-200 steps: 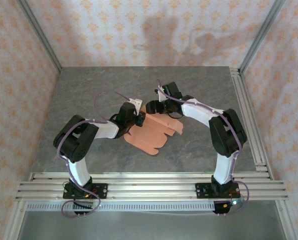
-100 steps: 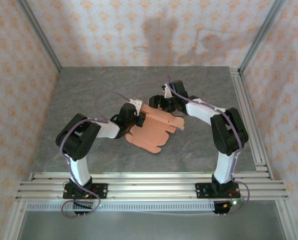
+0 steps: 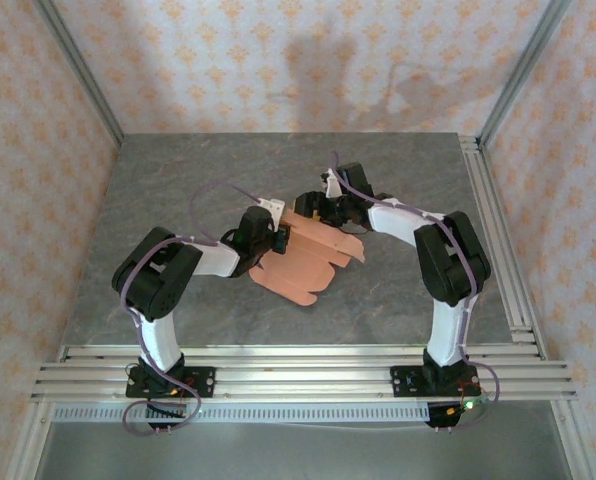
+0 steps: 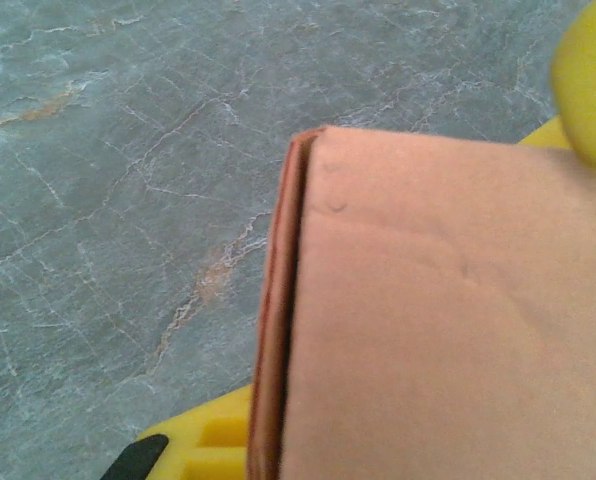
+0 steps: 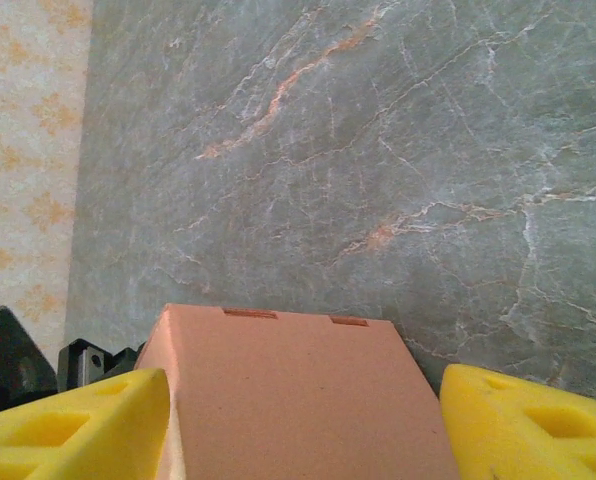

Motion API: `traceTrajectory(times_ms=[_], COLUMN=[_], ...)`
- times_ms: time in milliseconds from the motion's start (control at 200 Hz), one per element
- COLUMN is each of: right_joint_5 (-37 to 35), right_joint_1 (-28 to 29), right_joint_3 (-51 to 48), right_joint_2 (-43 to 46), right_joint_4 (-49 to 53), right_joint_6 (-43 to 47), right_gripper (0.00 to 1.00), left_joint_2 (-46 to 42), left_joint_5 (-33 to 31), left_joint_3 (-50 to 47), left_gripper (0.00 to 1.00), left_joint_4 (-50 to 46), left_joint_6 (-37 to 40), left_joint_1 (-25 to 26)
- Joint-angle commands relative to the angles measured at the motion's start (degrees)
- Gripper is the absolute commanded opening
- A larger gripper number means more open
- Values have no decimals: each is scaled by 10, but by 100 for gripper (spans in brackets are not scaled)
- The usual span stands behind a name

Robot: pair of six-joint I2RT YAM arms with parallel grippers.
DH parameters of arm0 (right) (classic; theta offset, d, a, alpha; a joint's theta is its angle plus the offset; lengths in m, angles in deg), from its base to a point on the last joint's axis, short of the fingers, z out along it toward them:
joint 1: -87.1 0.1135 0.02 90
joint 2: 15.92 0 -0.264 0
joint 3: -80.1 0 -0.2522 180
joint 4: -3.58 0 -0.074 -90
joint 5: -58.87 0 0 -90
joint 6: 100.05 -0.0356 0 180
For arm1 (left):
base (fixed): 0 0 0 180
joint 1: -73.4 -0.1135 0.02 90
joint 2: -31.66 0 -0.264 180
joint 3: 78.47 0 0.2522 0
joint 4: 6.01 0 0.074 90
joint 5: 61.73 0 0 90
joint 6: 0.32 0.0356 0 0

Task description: Fold the paper box

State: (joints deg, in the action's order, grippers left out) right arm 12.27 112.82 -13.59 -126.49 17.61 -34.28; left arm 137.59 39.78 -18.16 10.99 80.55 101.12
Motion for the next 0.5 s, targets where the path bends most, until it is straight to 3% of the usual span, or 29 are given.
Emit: traceTrajectory(times_ms=[0, 295, 395, 496], right_joint_5=[17, -36, -88, -96], right_joint_1=[2, -3, -20, -48], right_joint_3=[-14, -32, -53, -68], right_joint_2=[0, 54, 94, 121], right_joint_4=[-19, -33, -48, -58], right_joint_6=[-12, -14, -29, -40], right_gripper=[71, 71, 72, 73], left_joint_2=[15, -7, -29, -44], left_joint_5=[-12, -1, -1, 27], left_joint_3=[5, -12, -21, -22], left_gripper=[0, 0, 0, 0], left_joint_4=[-12, 5, 9, 3], left_joint_6=[-9, 0, 13, 25], left_joint_1=[0, -1, -2, -6])
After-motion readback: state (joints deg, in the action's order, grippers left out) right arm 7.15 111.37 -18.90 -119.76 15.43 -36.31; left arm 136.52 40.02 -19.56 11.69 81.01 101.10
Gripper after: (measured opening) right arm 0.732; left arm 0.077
